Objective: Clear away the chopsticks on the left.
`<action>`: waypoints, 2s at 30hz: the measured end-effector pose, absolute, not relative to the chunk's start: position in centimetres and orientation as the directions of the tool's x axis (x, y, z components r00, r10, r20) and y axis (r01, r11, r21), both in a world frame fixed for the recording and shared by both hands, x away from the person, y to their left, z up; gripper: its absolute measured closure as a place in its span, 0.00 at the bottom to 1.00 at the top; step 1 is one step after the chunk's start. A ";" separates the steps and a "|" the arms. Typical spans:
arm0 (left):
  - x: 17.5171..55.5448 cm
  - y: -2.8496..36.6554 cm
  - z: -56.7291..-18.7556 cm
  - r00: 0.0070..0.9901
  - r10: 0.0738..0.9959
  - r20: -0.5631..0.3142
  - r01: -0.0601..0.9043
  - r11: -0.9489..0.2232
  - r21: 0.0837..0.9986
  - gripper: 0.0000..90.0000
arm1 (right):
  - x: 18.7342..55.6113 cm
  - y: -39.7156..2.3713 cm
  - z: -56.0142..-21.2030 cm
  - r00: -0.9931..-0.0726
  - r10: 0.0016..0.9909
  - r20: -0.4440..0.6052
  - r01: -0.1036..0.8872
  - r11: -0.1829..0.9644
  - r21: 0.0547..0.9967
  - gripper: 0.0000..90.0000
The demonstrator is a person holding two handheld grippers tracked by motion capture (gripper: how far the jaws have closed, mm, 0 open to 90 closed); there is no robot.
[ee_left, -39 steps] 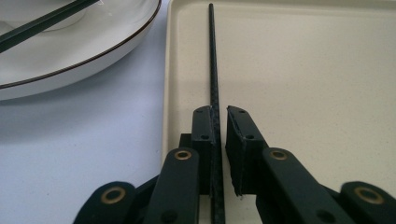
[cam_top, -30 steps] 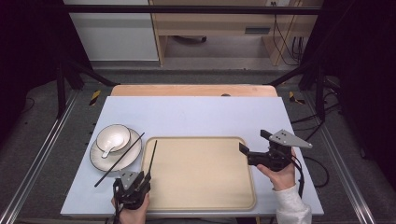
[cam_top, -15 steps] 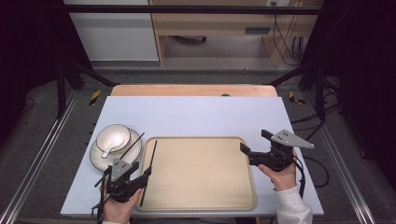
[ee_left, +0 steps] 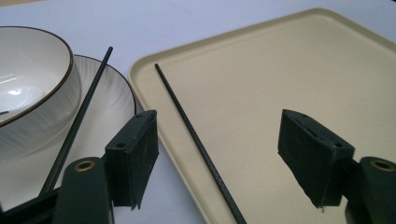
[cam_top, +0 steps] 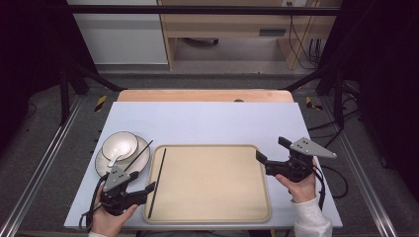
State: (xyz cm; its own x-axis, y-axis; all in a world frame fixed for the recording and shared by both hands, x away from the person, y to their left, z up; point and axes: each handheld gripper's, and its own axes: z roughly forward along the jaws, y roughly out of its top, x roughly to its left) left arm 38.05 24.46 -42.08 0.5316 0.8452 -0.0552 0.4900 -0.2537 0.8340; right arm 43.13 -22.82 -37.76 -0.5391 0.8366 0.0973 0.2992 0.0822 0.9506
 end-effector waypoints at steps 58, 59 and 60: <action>42.7 31.6 -44.7 0.438 0.896 0.077 0.579 -0.346 0.738 0.61 | 43.4 -22.2 -38.0 -0.542 0.836 0.085 0.310 0.105 0.945 0.07; 42.8 31.6 -44.8 0.440 0.894 0.077 0.581 -0.349 0.736 0.63 | 43.4 -22.2 -38.0 -0.541 0.837 0.085 0.310 0.105 0.945 0.07; 42.9 31.5 -44.8 0.441 0.894 0.080 0.582 -0.353 0.733 0.64 | 43.4 -22.2 -38.0 -0.541 0.837 0.083 0.310 0.107 0.945 0.07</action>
State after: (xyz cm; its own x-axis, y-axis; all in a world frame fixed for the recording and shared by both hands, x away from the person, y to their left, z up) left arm 42.86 31.49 -44.82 0.4415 0.8937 0.0799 0.5818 -0.3529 0.7328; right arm 43.45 -22.20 -38.02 -0.5408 0.8371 0.0826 0.3099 0.1070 0.9447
